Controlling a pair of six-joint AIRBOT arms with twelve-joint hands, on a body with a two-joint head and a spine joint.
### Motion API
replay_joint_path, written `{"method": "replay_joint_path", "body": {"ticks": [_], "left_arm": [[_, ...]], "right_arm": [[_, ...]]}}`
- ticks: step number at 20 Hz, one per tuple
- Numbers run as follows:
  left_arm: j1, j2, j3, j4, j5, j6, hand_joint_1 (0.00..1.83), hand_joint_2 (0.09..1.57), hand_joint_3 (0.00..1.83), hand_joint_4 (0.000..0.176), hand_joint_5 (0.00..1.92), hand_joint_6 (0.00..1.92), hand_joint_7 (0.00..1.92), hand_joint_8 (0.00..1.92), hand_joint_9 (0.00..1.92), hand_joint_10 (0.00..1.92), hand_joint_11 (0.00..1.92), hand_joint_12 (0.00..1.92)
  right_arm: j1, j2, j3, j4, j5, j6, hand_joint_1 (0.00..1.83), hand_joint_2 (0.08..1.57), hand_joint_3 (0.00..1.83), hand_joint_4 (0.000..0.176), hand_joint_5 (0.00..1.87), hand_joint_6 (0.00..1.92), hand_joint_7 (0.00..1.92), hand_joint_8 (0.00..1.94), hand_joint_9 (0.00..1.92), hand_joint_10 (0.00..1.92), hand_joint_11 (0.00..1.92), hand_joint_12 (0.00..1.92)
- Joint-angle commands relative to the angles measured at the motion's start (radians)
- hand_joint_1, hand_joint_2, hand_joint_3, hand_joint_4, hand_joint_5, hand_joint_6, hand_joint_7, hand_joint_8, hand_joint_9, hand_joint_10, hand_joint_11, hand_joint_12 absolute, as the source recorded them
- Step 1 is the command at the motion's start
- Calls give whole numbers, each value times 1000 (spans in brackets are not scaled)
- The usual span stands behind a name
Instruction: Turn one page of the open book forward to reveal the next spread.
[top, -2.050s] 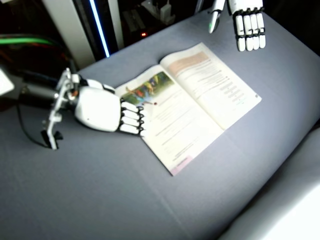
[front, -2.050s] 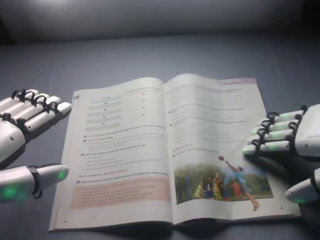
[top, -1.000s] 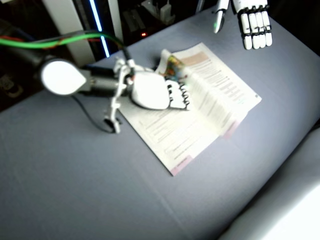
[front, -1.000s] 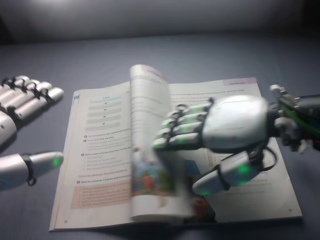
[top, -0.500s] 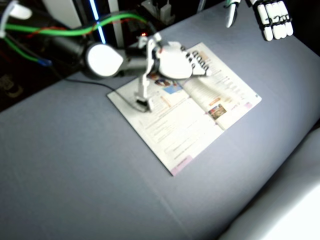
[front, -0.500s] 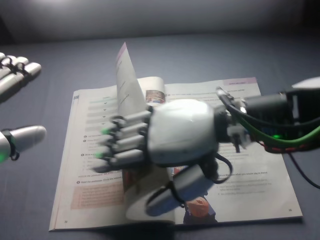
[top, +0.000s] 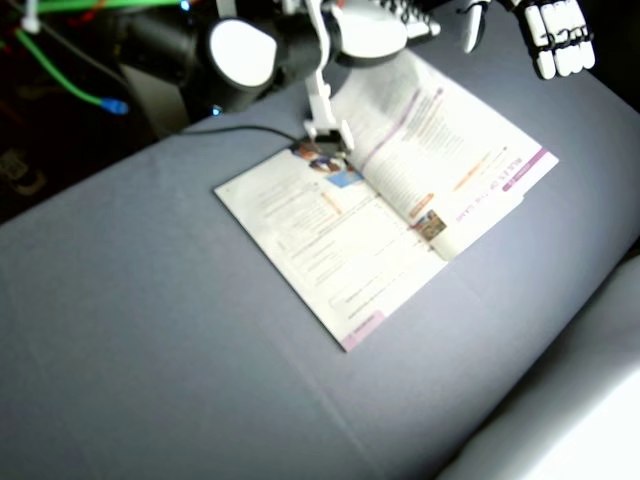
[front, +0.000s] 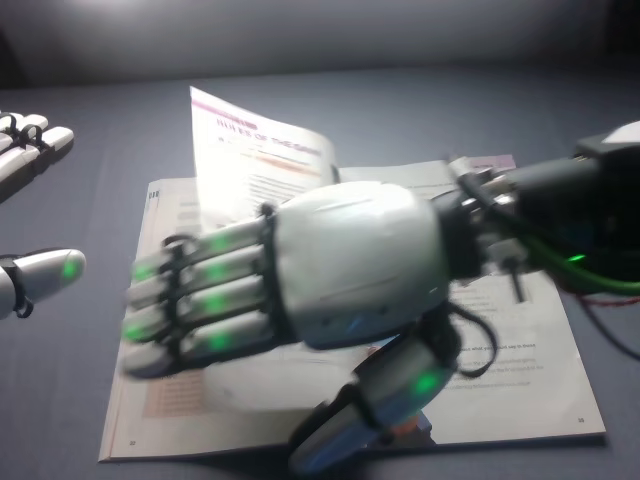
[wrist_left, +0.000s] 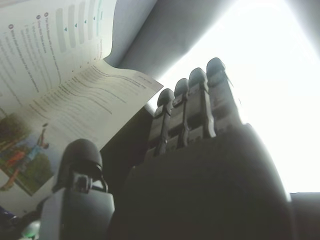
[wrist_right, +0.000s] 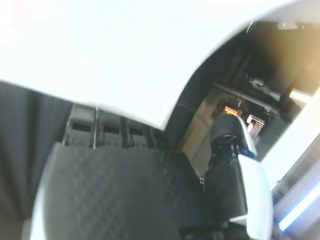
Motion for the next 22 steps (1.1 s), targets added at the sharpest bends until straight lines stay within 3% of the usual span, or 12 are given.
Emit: {"method": "replay_joint_path", "body": {"ticks": [1, 6, 12, 16, 21, 22], "left_arm": [[-8, 10, -2, -8, -119, -1, 0, 1251, 0, 0, 36, 6, 31, 8, 30, 8, 27, 16], [-5, 8, -13, -9, -132, 0, 0, 1263, 1, 0, 56, 8, 45, 6, 39, 5, 26, 15], [34, 8, -37, -26, -225, -14, 0, 1261, 1, 0, 70, 10, 42, 9, 26, 5, 20, 13], [53, -18, -39, -65, -328, -63, 0, 1274, 6, 0, 92, 15, 73, 16, 53, 13, 65, 33], [52, -52, -31, -45, -425, -153, 0, 1249, 0, 0, 79, 7, 50, 7, 12, 3, 0, 0], [51, -60, -29, -36, -454, -178, 0, 1216, 0, 46, 61, 0, 24, 0, 0, 0, 0, 0]], "right_arm": [[11, 17, -12, 76, 65, 4, 0, 1250, 5, 0, 2, 0, 0, 0, 0, 0, 0, 0], [1, 82, -25, 162, 65, 4, 0, 1255, 6, 0, 46, 13, 42, 12, 10, 2, 0, 0], [-114, 183, -15, 428, 65, -88, 0, 1266, 2, 0, 66, 1, 41, 0, 0, 0, 0, 0], [-175, 263, -32, 643, 94, -203, 0, 1289, 9, 0, 2, 0, 1, 0, 0, 0, 0, 0], [-329, 368, -58, 1013, 266, -339, 0, 1236, 0, 0, 40, 13, 5, 2, 0, 0, 0, 0], [-380, 383, -64, 1097, 337, -350, 0, 1220, 0, 0, 159, 18, 122, 15, 87, 15, 95, 38]]}}
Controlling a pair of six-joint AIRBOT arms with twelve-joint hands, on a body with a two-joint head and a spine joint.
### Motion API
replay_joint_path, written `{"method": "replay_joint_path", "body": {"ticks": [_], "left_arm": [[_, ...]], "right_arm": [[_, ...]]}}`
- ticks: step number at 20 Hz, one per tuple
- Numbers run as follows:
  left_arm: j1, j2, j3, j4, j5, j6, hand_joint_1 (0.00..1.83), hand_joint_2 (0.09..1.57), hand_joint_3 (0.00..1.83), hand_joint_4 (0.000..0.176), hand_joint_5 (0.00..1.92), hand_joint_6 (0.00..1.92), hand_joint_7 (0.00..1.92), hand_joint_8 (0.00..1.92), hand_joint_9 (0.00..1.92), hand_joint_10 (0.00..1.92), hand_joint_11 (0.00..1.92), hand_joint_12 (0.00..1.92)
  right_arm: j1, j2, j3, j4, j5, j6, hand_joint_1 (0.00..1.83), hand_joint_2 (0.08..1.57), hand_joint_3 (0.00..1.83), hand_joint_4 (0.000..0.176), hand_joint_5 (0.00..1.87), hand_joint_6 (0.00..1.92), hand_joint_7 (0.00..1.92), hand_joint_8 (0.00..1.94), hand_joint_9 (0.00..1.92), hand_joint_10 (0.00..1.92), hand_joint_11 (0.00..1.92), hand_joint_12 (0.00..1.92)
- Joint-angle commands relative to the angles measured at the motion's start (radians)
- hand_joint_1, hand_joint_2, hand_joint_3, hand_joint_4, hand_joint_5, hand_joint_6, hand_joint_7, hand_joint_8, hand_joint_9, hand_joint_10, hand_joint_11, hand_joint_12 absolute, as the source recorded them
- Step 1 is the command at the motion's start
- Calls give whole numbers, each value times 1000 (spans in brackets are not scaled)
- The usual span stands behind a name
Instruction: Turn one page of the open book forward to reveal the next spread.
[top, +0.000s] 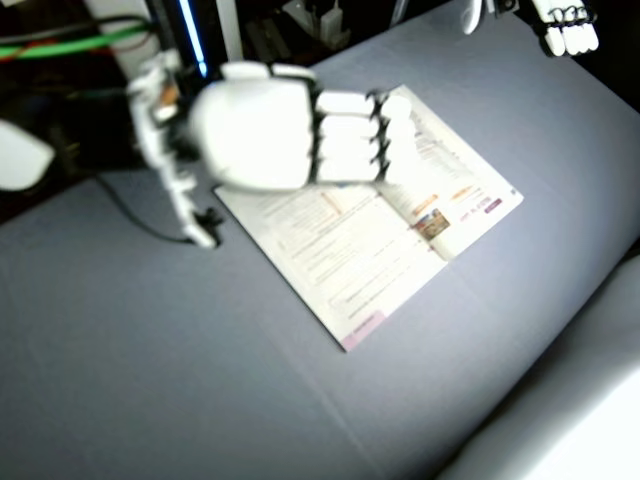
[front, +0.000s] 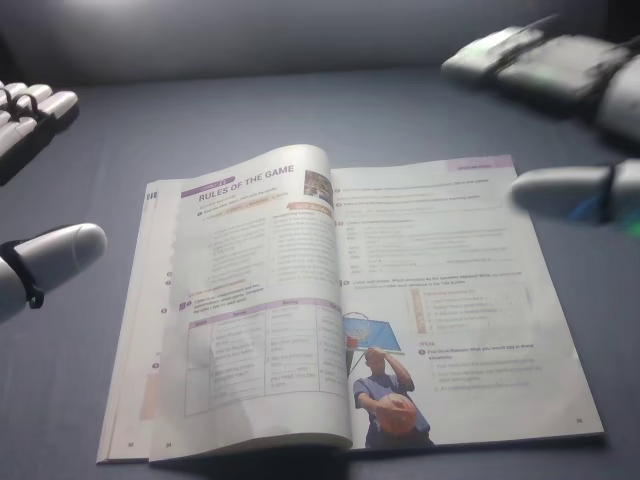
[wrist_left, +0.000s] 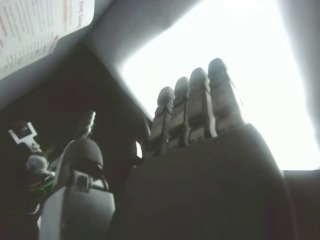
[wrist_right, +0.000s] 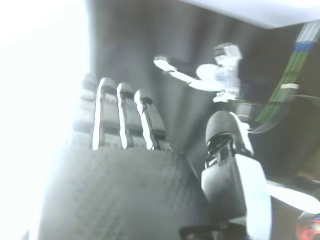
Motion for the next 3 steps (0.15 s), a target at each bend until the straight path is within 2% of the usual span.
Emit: {"method": "replay_joint_path", "body": {"ticks": [1, 2, 3], "left_arm": [[-7, -1, 6, -3, -163, -16, 0, 1216, 0, 46, 61, 0, 24, 0, 0, 0, 0, 0], [-8, -3, 3, 5, -190, -30, 0, 1236, 0, 71, 61, 1, 4, 0, 0, 0, 0, 0], [-8, -3, 0, 14, -212, -39, 0, 1308, 6, 0, 75, 2, 32, 2, 0, 0, 0, 0]], "right_arm": [[-11, 7, -7, 69, 213, 1, 0, 1220, 0, 0, 159, 18, 122, 15, 87, 15, 95, 38], [-57, 15, -12, 134, 284, 1, 0, 1154, 0, 0, 135, 5, 118, 9, 78, 9, 62, 23], [-94, 21, -20, 188, 351, 1, 0, 1201, 0, 0, 130, 2, 121, 9, 53, 1, 30, 9]]}}
